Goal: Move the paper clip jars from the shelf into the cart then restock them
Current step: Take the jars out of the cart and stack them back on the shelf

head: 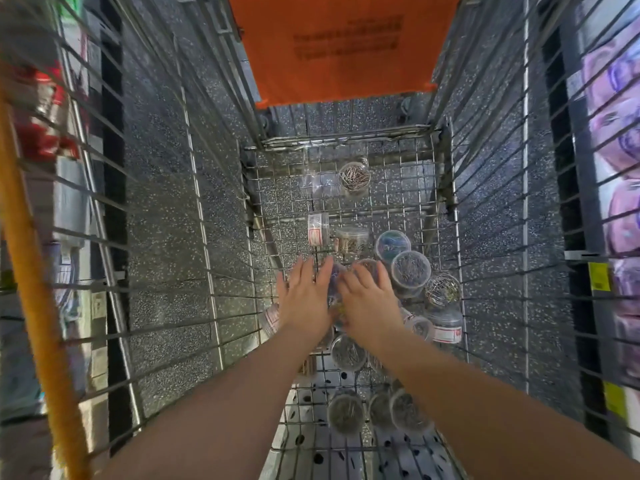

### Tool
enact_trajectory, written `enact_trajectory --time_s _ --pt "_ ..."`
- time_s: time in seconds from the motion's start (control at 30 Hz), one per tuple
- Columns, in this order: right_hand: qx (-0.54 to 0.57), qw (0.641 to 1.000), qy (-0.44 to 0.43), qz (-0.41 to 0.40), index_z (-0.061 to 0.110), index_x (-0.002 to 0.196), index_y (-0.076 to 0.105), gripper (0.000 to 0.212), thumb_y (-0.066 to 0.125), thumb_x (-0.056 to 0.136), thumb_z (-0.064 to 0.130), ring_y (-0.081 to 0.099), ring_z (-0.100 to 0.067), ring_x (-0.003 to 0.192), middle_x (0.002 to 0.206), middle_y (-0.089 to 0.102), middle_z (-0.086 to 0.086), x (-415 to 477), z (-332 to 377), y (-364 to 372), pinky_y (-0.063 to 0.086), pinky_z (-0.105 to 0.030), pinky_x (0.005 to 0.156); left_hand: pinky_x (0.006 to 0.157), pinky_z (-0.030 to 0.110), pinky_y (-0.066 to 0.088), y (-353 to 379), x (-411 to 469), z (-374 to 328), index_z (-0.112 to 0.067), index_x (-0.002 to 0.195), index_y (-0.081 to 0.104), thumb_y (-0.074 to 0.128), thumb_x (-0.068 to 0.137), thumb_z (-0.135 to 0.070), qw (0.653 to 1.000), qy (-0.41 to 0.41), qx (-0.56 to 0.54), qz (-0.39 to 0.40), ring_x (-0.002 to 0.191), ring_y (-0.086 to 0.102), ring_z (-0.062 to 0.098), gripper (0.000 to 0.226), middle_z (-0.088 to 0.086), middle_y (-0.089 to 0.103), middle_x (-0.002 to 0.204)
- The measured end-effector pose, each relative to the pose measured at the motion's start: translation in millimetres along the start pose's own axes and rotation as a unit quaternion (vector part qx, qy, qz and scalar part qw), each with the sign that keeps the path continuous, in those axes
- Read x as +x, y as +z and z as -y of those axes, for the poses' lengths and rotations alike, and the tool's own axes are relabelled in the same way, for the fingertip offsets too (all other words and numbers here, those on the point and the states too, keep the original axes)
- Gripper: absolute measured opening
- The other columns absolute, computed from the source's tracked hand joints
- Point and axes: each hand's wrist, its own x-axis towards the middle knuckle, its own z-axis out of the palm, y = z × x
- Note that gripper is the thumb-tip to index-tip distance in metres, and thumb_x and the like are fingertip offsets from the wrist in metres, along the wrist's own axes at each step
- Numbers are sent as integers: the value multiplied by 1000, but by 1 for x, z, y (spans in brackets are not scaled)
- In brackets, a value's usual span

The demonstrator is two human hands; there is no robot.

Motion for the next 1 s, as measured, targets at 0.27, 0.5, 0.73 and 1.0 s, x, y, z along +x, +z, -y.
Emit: enact_trajectory --time_s 0.27,0.5,0.73,1.0 --pt "20 999 -25 12 14 140 34 58 54 87 27 22 -27 138 143 34 -8 -4 10 4 -10 -54 112 114 53 13 -1 31 7 -45 143 16 49 89 -26 993 81 -11 82 129 41 24 66 6 28 148" --pt "40 999 17 23 27 126 41 45 59 85 32 29 -29 133 130 45 -10 -14 10 8 -7 -58 111 79 39 54 2 27 9 -29 121 32 57 84 -15 992 80 -77 58 90 57 26 47 9 36 132" --pt "16 999 -12 49 24 138 23 62 60 87 22 10 -30 144 144 41 -2 -21 9 14 -10 -58 111 91 45 47 9 19 9 -42 128 27 55 87 -32 996 61 -13 69 97 54 28 51 10 38 119" --pt "102 993 59 -23 17 136 32 57 58 87 28 32 -25 135 134 50 0 -27 11 14 2 -45 116 92 42 45 1 7 3 -35 128 38 54 88 -35 996 22 -91 -1 108 52 29 43 10 40 130"
